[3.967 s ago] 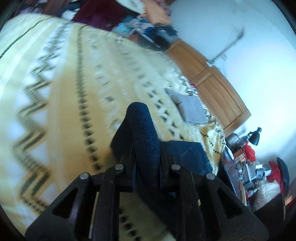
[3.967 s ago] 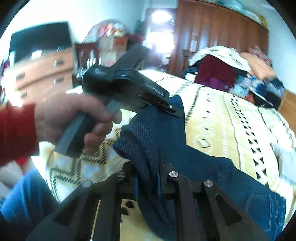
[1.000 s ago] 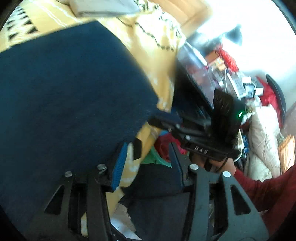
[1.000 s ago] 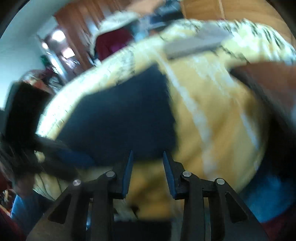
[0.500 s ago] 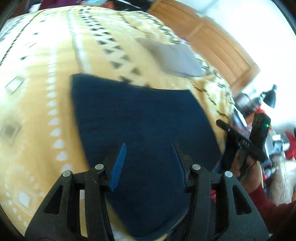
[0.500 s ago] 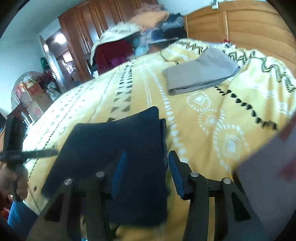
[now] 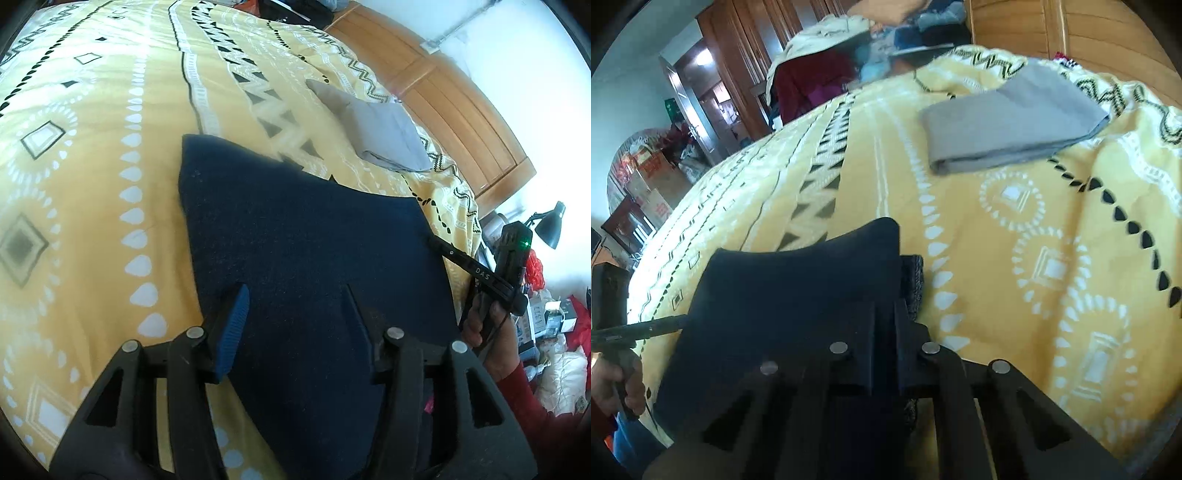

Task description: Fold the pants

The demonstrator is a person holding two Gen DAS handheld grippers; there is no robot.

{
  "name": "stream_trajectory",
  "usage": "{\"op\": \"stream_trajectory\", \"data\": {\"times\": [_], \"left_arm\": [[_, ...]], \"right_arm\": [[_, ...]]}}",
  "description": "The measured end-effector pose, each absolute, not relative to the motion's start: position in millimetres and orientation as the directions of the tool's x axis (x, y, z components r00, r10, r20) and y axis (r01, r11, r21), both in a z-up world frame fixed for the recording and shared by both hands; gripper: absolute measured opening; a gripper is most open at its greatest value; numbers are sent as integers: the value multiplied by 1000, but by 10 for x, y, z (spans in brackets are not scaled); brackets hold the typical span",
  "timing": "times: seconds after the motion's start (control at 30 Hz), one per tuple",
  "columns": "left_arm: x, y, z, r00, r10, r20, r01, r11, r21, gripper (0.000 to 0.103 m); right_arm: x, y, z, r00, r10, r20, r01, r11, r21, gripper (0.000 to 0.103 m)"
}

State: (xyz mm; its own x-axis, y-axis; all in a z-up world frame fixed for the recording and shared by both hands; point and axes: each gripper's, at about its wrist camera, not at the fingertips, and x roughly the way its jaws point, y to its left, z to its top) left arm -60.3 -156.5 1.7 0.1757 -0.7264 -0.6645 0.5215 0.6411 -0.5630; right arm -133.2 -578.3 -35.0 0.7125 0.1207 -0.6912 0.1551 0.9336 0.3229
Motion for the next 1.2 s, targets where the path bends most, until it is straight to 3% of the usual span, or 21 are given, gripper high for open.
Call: {"op": "stream_trajectory", "data": {"times": [0.07,0.17,0.2,0.23,0.4,0.53,0.7,0.77,0.83,0.93,0.97,1.03,1.1,1.2], "left_arm": [[-601,-1565,-14,168,-726,-666,528,637,-562,58],[-566,-1539,-21,148,-737,-659,512,628,-587,61],[-543,-1517,-28,131,-748,-650,506,614,-605,63],[-526,-1504,-32,121,-754,-646,502,608,-615,63],[-404,-1546,-100,76,-777,-625,489,575,-656,63],[-413,-1528,-27,116,-769,-629,493,594,-635,61],[-246,-1615,-28,141,-749,-648,505,617,-603,61],[-88,-1554,-11,215,-715,-665,444,678,-586,61],[-14,-1448,125,328,-638,-696,382,764,-520,62],[-133,-1702,384,370,-613,-698,513,761,-397,62],[-178,-1850,440,346,-637,-689,557,731,-395,62],[-270,-2249,502,270,-670,-692,657,654,-376,63],[-261,-2489,398,216,-653,-726,679,635,-369,62],[-74,-2607,47,179,-571,-801,633,690,-351,61]], "right_arm": [[-1281,-5761,-405,686,106,-720,167,940,298,9],[-1196,-5789,-455,634,133,-762,175,935,309,20],[-1222,-5813,-435,625,147,-767,172,932,318,39],[-1215,-5839,-422,607,176,-775,165,926,340,50],[-1132,-5817,-490,462,288,-839,137,911,388,50],[-1060,-5762,-467,409,264,-873,122,933,339,50],[-1015,-5667,-140,537,161,-828,83,967,243,50],[-913,-5592,-223,512,161,-844,72,971,229,49],[-832,-5479,-326,465,67,-883,82,990,118,49],[-874,-5343,-85,548,-49,-835,116,993,18,49],[-852,-5230,58,602,-41,-797,108,994,31,49],[-741,-5082,151,644,65,-762,63,988,138,32],[-503,-4876,57,626,183,-758,3,972,237,24],[-211,-4706,-231,567,235,-789,-8,960,280,24]]}}
